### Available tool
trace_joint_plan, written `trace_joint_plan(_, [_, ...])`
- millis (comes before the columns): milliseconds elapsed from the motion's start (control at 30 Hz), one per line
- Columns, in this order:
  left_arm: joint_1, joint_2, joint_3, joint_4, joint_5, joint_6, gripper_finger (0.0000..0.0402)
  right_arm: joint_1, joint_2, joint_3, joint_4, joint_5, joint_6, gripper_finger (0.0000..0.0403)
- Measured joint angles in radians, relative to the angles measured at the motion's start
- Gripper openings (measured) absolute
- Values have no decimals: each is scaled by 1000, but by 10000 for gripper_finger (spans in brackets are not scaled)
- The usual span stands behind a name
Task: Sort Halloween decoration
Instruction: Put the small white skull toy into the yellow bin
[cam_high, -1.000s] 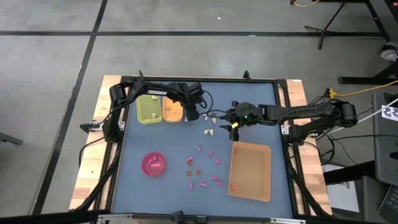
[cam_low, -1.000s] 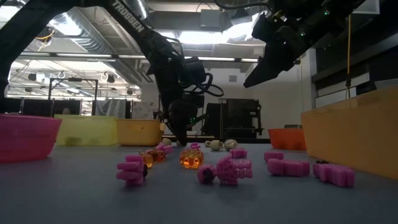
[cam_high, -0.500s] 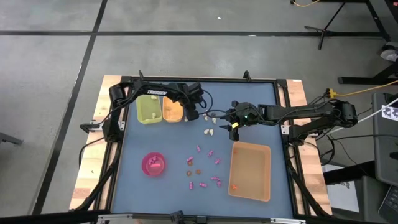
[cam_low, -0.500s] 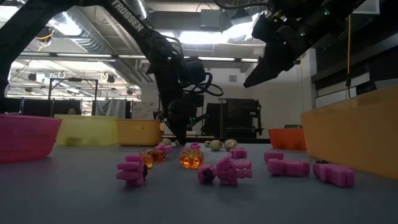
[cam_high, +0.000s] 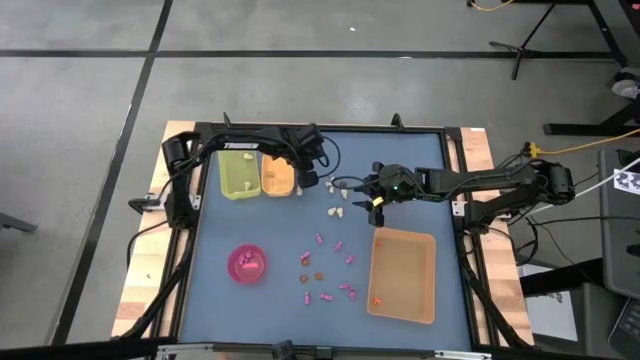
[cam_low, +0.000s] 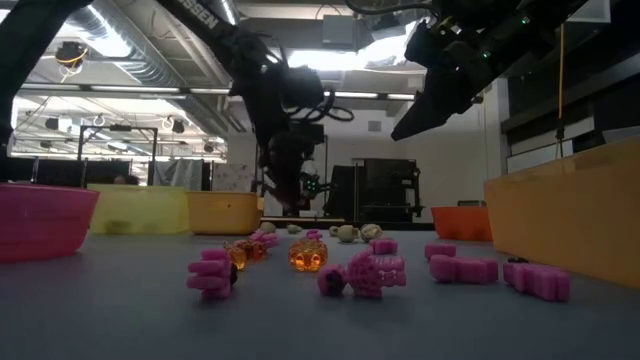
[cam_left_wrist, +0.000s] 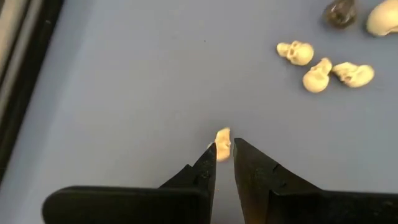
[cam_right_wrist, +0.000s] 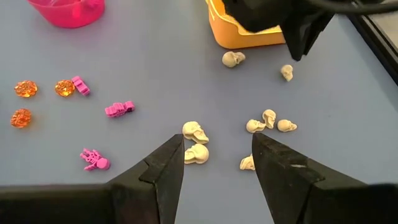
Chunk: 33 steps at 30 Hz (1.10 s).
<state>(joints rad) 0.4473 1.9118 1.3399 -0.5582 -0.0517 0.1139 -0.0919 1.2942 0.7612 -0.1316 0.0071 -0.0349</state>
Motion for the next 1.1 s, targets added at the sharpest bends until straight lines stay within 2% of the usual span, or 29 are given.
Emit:
trace_joint_plan(300, [0,-51,2,1,-2,1,39,0,0,0,1,0,0,186])
trace_joint_plan(533, [0,-26,2,3,-5,102,43,0,0,0,0,0,0,186])
trace_joint_plan(900, [0,66,2,9,15,159,132,0,0,0,0,0,0,186])
trace_joint_plan(1100, [2,91,2,48,1,157,149,0,0,0,0,0,0,186])
